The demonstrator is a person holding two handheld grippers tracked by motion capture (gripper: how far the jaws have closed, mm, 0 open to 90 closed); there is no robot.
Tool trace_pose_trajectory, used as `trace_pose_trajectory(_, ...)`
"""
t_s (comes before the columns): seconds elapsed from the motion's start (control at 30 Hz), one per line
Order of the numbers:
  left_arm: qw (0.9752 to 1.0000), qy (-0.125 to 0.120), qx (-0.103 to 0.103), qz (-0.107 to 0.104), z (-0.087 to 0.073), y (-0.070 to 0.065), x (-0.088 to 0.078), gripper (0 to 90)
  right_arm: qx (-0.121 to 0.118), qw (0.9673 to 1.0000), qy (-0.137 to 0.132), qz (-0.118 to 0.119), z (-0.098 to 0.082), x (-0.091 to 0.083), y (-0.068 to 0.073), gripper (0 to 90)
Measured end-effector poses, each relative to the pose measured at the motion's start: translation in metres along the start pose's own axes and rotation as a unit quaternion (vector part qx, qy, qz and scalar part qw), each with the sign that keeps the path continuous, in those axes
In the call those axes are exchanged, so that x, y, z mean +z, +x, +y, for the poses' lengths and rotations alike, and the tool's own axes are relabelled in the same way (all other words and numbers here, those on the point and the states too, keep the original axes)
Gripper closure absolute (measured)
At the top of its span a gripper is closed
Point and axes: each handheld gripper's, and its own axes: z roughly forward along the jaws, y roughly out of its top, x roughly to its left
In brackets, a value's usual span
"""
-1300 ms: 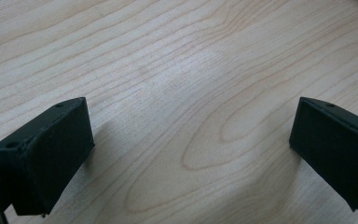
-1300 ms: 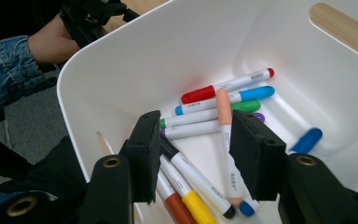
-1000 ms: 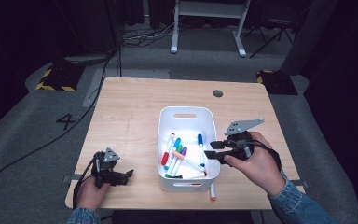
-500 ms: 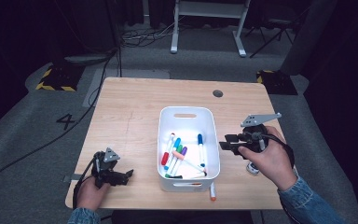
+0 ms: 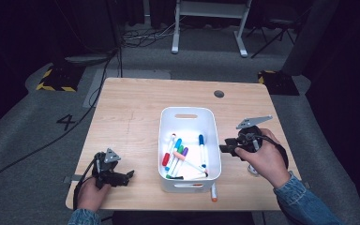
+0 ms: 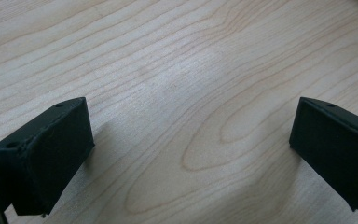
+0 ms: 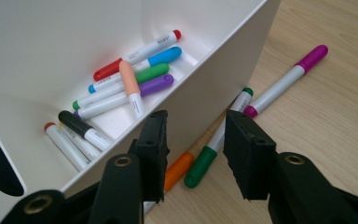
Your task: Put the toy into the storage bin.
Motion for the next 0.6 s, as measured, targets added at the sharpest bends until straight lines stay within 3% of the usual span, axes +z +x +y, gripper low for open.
trace_pose_trajectory(0.23, 1.0000, 0.000, 0.000, 0.000, 0.000, 0.000, 0.000, 0.0, -0.005, 0.9999, 0.008, 0.003, -0.002, 0.011, 0.004, 64.1)
trace_pose_trajectory(0.6, 1.0000, -0.001, -0.002, -0.003, 0.000, 0.000, 0.000, 0.0, -0.001, 0.9993, 0.025, 0.026, -0.003, 0.043, 0.009, 61.6)
